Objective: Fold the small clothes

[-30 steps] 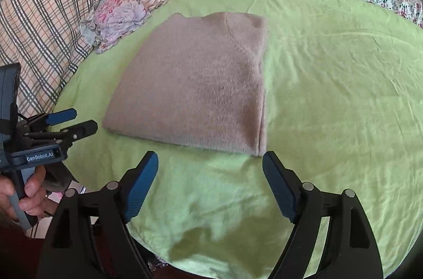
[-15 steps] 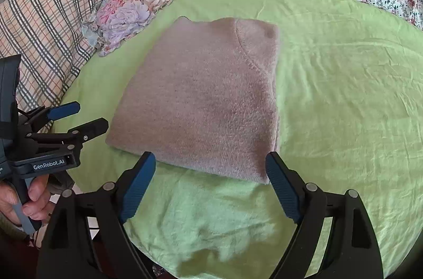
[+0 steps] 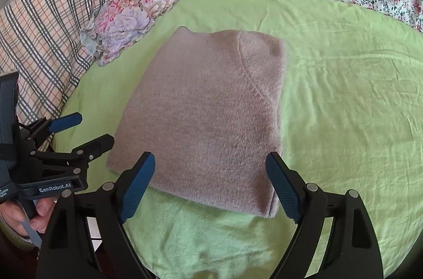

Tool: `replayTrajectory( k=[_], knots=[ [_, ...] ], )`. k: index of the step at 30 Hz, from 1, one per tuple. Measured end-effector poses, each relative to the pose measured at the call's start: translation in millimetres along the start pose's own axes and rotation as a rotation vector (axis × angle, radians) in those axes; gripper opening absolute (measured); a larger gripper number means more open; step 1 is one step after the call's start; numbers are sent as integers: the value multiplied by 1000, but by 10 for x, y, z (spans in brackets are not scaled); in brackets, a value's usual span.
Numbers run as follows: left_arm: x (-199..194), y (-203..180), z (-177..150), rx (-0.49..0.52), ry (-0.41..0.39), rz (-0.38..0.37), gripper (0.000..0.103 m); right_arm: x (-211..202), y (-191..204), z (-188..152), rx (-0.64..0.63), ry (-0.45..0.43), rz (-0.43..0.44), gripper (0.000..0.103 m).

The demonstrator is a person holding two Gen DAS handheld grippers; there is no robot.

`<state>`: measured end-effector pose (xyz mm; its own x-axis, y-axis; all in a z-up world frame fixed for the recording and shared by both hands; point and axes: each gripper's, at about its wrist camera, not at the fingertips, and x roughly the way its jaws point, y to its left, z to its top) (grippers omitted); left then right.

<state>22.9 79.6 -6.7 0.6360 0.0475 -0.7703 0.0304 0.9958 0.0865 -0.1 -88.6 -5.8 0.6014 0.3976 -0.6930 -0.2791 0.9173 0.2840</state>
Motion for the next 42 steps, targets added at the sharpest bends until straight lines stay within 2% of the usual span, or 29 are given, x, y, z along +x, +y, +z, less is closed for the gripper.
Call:
replayTrajectory(
  k=[7, 14, 26, 42],
  knots=[
    [62, 56, 128, -27, -4, -37, 94, 57, -60, 110, 35, -5, -7, 86],
    [100, 52, 231, -35, -3, -26, 94, 129, -108, 186, 45, 9, -4, 86],
    [212, -35, 227, -28, 21, -13, 94, 209, -203, 225, 51, 33, -5, 86],
    [169, -50, 196, -13, 16, -26, 95, 215, -128, 192, 32, 44, -4, 87]
  ],
)
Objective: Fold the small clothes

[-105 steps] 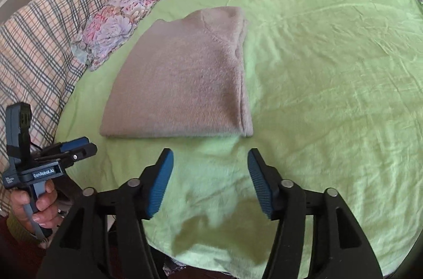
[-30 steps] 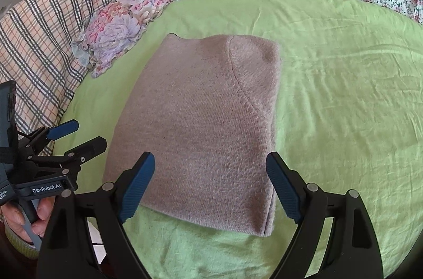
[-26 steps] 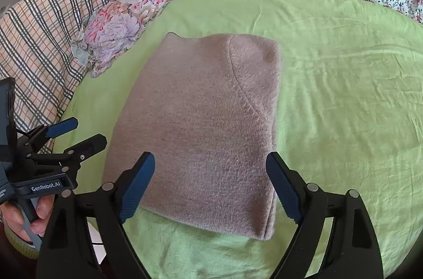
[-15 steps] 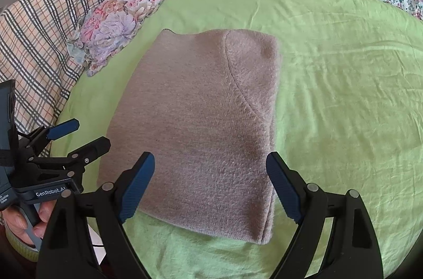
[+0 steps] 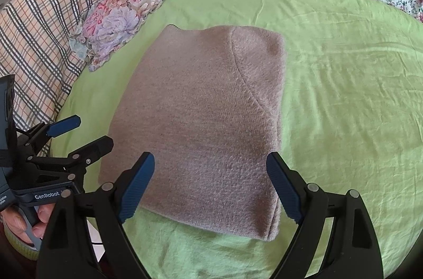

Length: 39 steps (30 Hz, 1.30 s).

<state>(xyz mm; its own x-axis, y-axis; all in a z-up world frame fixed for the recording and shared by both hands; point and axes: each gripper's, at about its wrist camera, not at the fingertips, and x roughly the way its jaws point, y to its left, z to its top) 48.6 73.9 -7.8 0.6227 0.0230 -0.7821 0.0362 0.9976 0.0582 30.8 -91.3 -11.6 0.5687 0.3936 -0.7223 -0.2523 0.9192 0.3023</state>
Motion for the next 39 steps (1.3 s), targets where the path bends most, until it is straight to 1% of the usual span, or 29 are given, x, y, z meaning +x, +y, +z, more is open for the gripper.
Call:
replayTrajectory(
  k=[14, 39],
  knots=[
    [-29, -26, -10, 14, 0, 4, 95, 12, 0, -6, -12, 24, -4, 87],
    [-56, -43, 22, 20, -6, 4, 95, -36, 11, 68, -18, 6, 3, 87]
  ],
)
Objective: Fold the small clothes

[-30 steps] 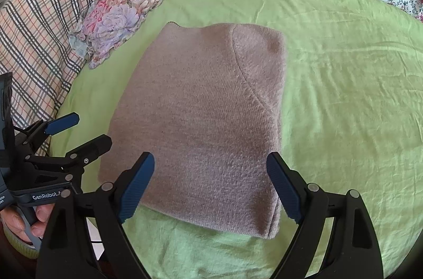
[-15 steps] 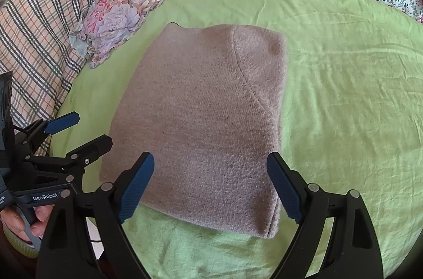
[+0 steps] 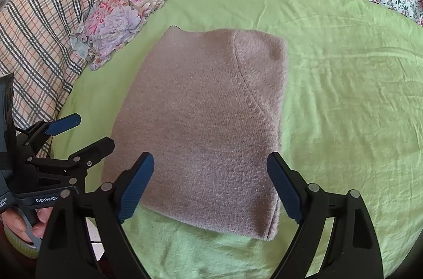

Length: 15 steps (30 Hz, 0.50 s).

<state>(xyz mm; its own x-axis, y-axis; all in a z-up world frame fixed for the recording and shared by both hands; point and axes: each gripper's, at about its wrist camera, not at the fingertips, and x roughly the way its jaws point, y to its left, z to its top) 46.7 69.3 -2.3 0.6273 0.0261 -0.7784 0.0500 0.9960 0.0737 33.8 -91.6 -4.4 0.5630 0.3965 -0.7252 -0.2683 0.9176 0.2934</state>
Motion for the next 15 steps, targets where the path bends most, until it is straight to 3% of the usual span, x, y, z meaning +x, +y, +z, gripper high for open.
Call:
replayTrajectory(
  k=[15],
  knots=[
    [30, -2, 46, -2, 1, 4, 95, -7, 17, 27, 1, -4, -1, 88]
  ],
)
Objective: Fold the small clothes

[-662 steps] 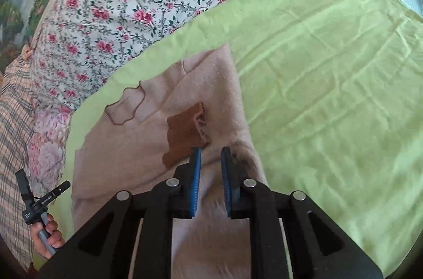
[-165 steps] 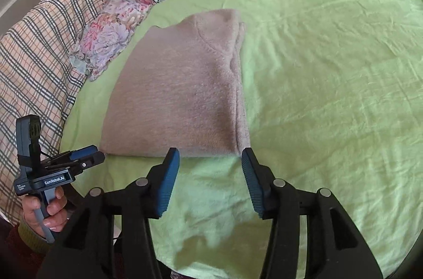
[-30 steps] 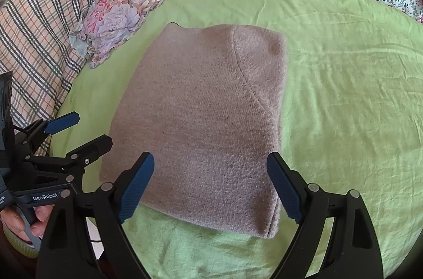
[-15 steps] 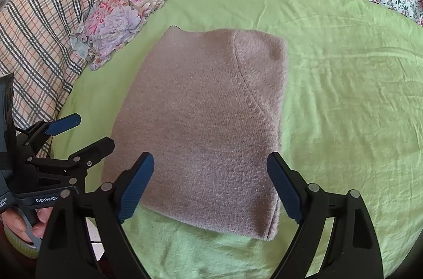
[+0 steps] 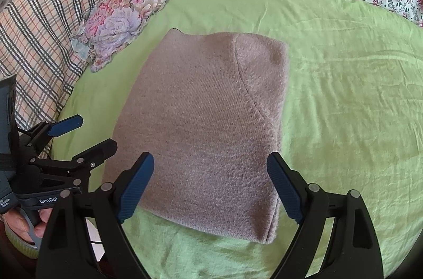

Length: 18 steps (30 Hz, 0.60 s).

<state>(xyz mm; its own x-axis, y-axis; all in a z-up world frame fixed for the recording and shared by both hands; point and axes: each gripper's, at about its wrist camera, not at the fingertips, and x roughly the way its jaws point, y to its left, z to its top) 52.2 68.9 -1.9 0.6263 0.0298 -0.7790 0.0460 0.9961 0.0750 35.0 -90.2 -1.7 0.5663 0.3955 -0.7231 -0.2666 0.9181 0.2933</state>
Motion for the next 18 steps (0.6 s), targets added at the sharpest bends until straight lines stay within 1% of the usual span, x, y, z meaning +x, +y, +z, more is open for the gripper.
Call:
replayTrajectory(
  k=[8, 18],
  knots=[
    [10, 6, 16, 0, -2, 4, 95, -2, 13, 57, -3, 0, 1, 88],
    [37, 12, 38, -4, 3, 3, 95, -3, 46, 40, 2, -3, -2, 88]
  ],
)
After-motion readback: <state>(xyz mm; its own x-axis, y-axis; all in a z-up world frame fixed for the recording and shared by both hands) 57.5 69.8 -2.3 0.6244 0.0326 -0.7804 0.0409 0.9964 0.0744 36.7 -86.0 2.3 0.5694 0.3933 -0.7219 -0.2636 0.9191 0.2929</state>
